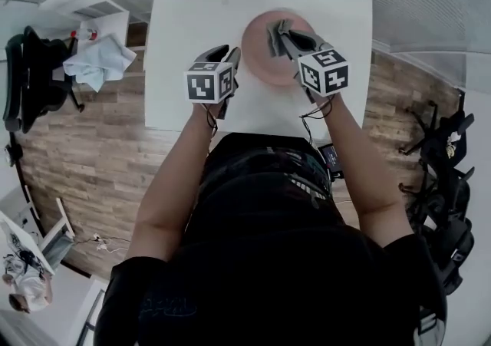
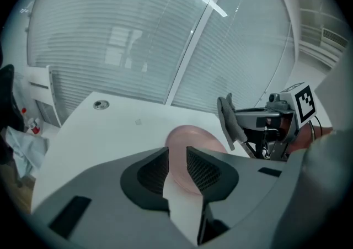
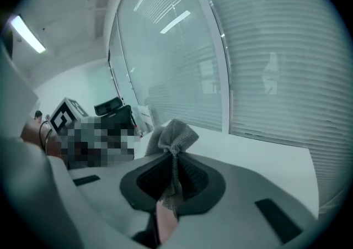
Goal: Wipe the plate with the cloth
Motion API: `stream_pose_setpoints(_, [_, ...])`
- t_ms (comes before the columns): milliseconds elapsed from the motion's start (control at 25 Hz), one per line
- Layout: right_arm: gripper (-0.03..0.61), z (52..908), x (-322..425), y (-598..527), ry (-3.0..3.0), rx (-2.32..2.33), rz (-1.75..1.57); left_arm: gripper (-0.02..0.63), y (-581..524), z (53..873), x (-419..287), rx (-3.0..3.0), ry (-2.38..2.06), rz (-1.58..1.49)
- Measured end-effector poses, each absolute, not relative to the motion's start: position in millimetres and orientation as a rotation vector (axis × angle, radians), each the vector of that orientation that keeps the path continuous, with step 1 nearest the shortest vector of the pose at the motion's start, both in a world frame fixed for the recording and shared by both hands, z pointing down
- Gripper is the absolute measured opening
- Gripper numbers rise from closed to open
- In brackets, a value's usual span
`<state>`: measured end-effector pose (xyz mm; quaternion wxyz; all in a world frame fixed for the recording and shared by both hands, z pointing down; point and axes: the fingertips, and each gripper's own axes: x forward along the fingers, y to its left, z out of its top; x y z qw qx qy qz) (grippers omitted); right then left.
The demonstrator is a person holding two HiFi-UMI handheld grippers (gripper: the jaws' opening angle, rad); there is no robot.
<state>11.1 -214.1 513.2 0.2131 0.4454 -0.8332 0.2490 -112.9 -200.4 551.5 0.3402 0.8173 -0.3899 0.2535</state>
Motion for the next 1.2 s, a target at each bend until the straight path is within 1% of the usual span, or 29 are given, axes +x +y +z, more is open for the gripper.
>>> stream_pose_setpoints(120, [0.037,482,5,-196,-2.369,1.293,0.663,0.103,-191,525,-118,2.195,-1.017,0.639])
stream_pose_setpoints(320, [0.037,461,3,-173,-2.401,1.366,0.655,0.1,-178,496,-124,2.259,-1.012,0.592])
stream_pose_setpoints(400, [0.037,453,3,-169,-2.403,1.381,0.642,0.061,-175,484,-126,2.286,-1.019,0.56])
stream_pose_setpoints(600, [0.037,426,10,-150,-2.423,1.417,0.599,0.017,-160,451,-127,2.357,-1.017,0.48])
stream_pose_setpoints(840, [0.037,393,12,-122,-2.485,1.385,0.528,0.017,-135,424,-132,2.378,-1.02,0.407])
stream_pose_setpoints(1000, [0.037,382,18,-110,-2.52,1.351,0.505,0.017,-126,420,-131,2.368,-1.061,0.401])
stream_pose_setpoints(1200, [0.037,369,29,-97,-2.567,1.316,0.484,0.016,-110,406,-113,2.353,-1.09,0.36])
